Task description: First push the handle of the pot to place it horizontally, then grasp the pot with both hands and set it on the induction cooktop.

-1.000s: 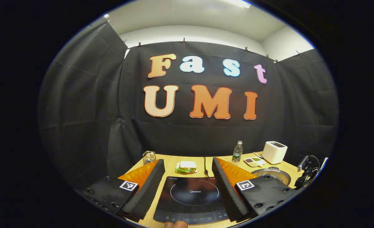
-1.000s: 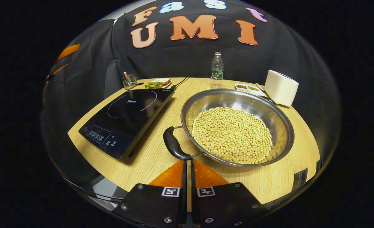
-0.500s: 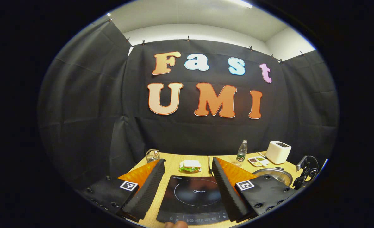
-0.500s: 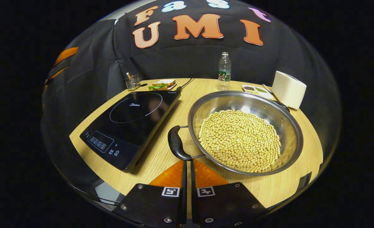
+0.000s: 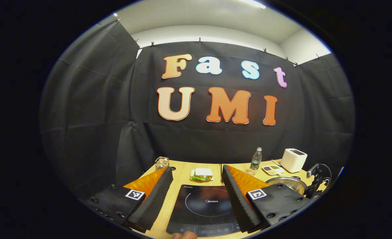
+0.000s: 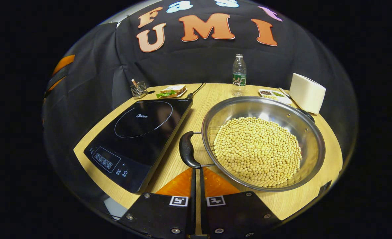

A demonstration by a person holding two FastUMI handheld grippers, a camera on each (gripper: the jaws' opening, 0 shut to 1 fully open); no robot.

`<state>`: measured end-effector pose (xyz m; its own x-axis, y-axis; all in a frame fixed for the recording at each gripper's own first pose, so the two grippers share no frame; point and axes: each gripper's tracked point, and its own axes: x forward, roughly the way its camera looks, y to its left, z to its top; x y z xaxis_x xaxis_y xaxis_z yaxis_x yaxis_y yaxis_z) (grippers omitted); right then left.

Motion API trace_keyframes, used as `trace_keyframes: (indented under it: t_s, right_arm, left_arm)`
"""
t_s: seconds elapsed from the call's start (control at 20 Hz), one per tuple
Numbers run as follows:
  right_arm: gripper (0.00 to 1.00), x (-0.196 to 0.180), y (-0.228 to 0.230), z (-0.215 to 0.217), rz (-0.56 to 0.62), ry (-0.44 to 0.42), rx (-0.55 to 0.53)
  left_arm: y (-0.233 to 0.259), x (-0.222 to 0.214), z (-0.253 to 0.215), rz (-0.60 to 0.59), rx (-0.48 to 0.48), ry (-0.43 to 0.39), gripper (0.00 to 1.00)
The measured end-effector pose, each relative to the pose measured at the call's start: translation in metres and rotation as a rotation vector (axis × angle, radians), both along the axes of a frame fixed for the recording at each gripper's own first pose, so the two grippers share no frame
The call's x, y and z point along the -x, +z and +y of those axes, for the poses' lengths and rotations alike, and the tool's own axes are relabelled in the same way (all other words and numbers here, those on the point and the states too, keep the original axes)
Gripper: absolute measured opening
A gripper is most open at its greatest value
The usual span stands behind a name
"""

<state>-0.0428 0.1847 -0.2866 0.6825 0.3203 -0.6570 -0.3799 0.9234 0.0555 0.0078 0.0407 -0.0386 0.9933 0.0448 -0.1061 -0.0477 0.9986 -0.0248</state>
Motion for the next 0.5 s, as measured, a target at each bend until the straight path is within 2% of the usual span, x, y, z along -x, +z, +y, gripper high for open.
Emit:
trace_keyframes:
  t_s: [0.5]
  right_arm:
    - [0.06,-0.017,0.000,0.017,0.012,-0.037,-0.035]
  left_arm:
    - [-0.005,-0.002,0.021,0.002,0.007,0.023,0.98]
